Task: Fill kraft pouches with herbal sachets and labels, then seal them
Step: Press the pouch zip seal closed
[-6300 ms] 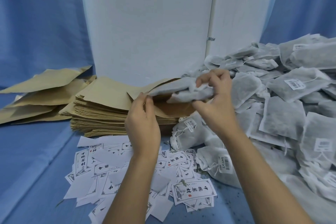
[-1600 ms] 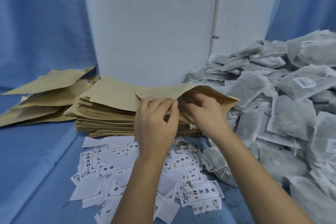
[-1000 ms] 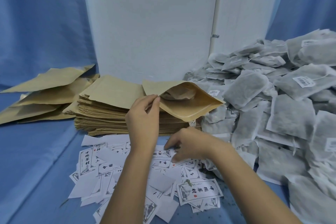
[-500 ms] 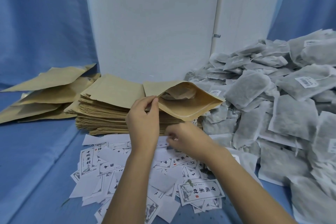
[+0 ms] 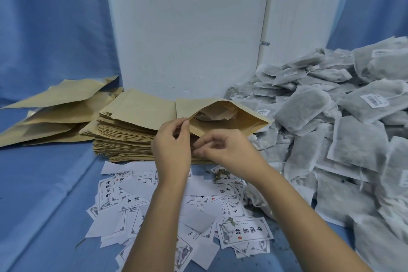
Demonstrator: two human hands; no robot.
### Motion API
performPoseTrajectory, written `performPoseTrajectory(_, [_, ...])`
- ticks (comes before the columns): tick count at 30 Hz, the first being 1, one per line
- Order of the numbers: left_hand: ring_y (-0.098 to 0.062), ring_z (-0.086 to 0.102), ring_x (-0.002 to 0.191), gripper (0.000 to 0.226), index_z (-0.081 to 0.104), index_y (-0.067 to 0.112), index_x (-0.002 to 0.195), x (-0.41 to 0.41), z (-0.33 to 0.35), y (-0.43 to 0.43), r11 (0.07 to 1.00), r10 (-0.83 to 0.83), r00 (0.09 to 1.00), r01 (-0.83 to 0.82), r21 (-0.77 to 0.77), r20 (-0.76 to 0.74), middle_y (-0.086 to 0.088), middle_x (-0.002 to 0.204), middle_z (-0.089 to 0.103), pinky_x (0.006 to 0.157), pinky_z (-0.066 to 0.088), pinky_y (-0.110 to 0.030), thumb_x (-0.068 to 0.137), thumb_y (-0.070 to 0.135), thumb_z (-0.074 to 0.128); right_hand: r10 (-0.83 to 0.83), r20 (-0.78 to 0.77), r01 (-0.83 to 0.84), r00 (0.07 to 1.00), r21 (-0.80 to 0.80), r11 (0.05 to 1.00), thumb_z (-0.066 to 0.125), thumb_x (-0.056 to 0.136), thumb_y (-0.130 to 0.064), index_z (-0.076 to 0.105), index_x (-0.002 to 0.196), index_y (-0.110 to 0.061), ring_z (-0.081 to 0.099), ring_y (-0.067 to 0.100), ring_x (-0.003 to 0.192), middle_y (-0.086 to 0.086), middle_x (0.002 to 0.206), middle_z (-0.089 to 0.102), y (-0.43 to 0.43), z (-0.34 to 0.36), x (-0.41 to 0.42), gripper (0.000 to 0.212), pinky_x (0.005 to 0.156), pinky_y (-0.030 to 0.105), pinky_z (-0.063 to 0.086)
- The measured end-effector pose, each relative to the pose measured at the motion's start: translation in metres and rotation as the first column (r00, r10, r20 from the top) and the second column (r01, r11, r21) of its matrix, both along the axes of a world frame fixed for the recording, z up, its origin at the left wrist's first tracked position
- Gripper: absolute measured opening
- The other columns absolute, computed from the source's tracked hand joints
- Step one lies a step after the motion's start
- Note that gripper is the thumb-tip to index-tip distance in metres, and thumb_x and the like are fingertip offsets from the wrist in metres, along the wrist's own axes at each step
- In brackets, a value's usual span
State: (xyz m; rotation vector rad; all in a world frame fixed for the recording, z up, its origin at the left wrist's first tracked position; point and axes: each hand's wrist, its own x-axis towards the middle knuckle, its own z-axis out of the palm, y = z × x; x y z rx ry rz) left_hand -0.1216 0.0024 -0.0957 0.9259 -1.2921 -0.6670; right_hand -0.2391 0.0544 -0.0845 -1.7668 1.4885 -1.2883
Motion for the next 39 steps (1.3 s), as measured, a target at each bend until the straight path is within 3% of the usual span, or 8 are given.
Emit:
performPoseTrajectory(4, [-0.013,0.064,0.083,0.011,0.069,0.022,0.092,0.001,0.001,0.002,1.0,-0.014,1.0,0.014,0.028,-0.023,0.006,0.089,0.066,0.068,0.043,-0.015,0.092,0.019,0.059,0.119,-0.49,-0.007,0.864,0.223,0.975,0.069,0.084,-0.025,0.069,0.109,-0.02,0.062,0.004,0.091,-0.009,0.101,0.068,-0.001,-0.011,0.002,0.026,0.078,0.023,0.049])
performPoseTrajectory(7, [-0.013,0.064,0.083,0.011,0.065,0.027,0.088,0.001,0.001,0.004,0.999,-0.017,0.999,0.018,0.032,-0.028,0.008,0.088,0.065,0.067,0.043,-0.014,0.093,0.02,0.058,0.173,-0.642,0.06,0.747,0.325,0.944,0.07,0.084,-0.031,0.063,0.122,-0.016,0.055,0.011,0.094,-0.004,0.102,0.062,0.0,-0.019,0.001,0.041,0.075,0.02,0.04])
performPoseTrajectory(18, [-0.012,0.064,0.083,0.011,0.065,0.027,0.091,0.002,0.001,0.004,0.999,-0.017,0.999,0.018,0.039,-0.03,0.003,0.09,0.066,0.062,0.042,-0.006,0.093,0.021,0.057,0.073,-0.716,0.254,0.694,0.339,0.906,0.076,0.073,-0.048,0.07,0.102,-0.004,0.064,0.026,0.092,0.011,0.102,0.07,0.001,-0.015,-0.006,0.053,0.077,0.037,0.054])
performPoseTrajectory(26, [-0.002,0.059,0.076,0.012,0.069,0.022,0.096,0.002,0.001,0.001,1.0,-0.004,1.0,0.005,0.025,-0.002,0.001,0.092,0.067,0.06,0.039,-0.002,0.093,0.021,0.057,0.115,-0.649,0.252,0.752,0.445,0.859,0.081,0.071,-0.039,0.065,0.096,-0.017,0.055,0.01,0.078,-0.003,0.097,0.064,0.007,-0.009,-0.01,0.037,0.06,0.021,0.043])
performPoseTrajectory(30, [0.0,0.056,0.072,0.012,0.069,0.023,0.096,0.002,-0.001,0.001,1.0,0.003,1.0,-0.004,0.016,0.014,0.003,0.09,0.067,0.058,0.039,-0.003,0.093,0.021,0.057,0.09,-0.651,0.238,0.754,0.397,0.887,0.08,0.074,-0.026,0.056,0.086,-0.02,0.05,0.008,0.072,-0.005,0.088,0.059,0.006,-0.007,-0.007,0.027,0.058,0.021,0.041])
performPoseTrajectory(32, [0.0,0.055,0.07,0.011,0.068,0.024,0.093,0.002,-0.001,0.001,1.0,0.005,1.0,-0.005,0.019,0.014,0.003,0.089,0.067,0.057,0.038,-0.004,0.093,0.021,0.058,0.087,-0.58,0.154,0.81,0.354,0.922,0.075,0.078,-0.013,0.058,0.08,-0.022,0.052,0.006,0.07,-0.007,0.081,0.058,0.006,-0.002,-0.007,0.02,0.063,0.025,0.048])
performPoseTrajectory(35, [0.001,0.054,0.069,0.011,0.069,0.023,0.093,0.002,0.0,0.0,1.0,0.012,1.0,-0.012,0.02,0.013,0.004,0.088,0.066,0.057,0.038,-0.004,0.092,0.02,0.058,0.118,-0.203,-0.066,0.972,0.249,0.966,0.071,0.082,-0.005,0.066,0.076,-0.023,0.061,0.008,0.07,-0.001,0.075,0.066,0.013,0.011,-0.006,0.02,0.078,0.031,0.055])
performPoseTrajectory(39, [0.001,0.053,0.069,0.014,0.071,0.015,0.1,0.003,0.001,-0.001,1.0,0.017,0.999,-0.017,0.001,0.036,0.006,0.088,0.063,0.056,0.038,-0.005,0.093,0.018,0.059,-0.055,0.235,0.108,0.97,-0.219,0.97,0.067,0.083,-0.001,0.071,0.08,-0.022,0.064,0.004,0.078,-0.006,0.081,0.072,0.016,0.025,-0.006,0.022,0.076,0.018,0.053])
